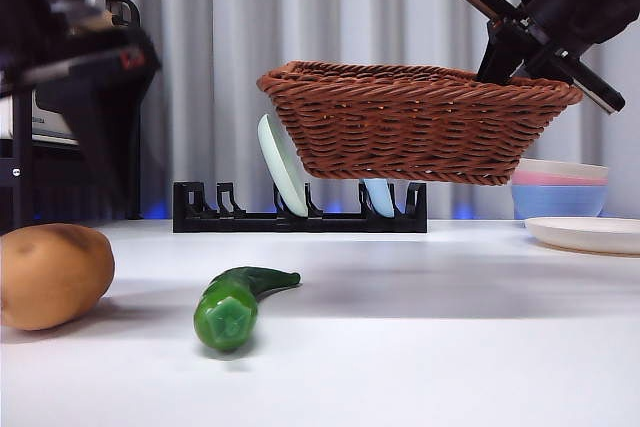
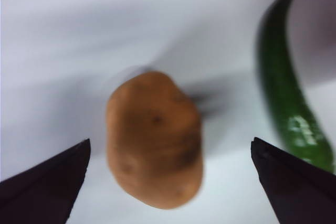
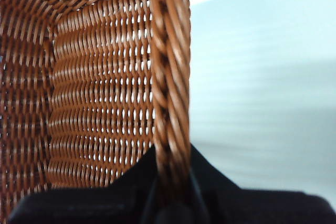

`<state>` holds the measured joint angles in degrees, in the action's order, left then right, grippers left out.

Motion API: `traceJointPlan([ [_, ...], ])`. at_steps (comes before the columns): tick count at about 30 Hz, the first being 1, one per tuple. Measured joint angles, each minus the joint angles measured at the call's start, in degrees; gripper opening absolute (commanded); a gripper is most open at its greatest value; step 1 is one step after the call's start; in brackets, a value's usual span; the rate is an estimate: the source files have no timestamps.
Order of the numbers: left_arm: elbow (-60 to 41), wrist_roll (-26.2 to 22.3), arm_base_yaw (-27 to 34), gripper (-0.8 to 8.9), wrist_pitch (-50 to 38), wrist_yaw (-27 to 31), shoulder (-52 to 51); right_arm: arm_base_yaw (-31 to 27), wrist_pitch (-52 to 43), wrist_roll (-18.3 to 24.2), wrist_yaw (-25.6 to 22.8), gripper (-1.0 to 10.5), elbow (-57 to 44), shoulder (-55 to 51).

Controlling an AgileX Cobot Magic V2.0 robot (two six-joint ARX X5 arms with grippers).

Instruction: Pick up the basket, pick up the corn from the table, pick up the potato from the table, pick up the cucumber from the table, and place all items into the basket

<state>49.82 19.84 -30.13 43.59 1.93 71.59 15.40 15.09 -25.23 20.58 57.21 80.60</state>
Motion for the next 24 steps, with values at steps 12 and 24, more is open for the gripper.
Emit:
traceJointPlan([
  [12, 0.00, -3.43, 2.27, 5.54, -5.44, -1.53, 11.72, 0.00, 0.00, 0.17, 0.00, -0.2, 0.00, 0.00],
  [24, 1.53, -8.41, 2.27, -0.08, 0.72, -1.95, 9.81, 0.00, 0.00, 0.17, -0.02, -0.2, 0.00, 0.00],
])
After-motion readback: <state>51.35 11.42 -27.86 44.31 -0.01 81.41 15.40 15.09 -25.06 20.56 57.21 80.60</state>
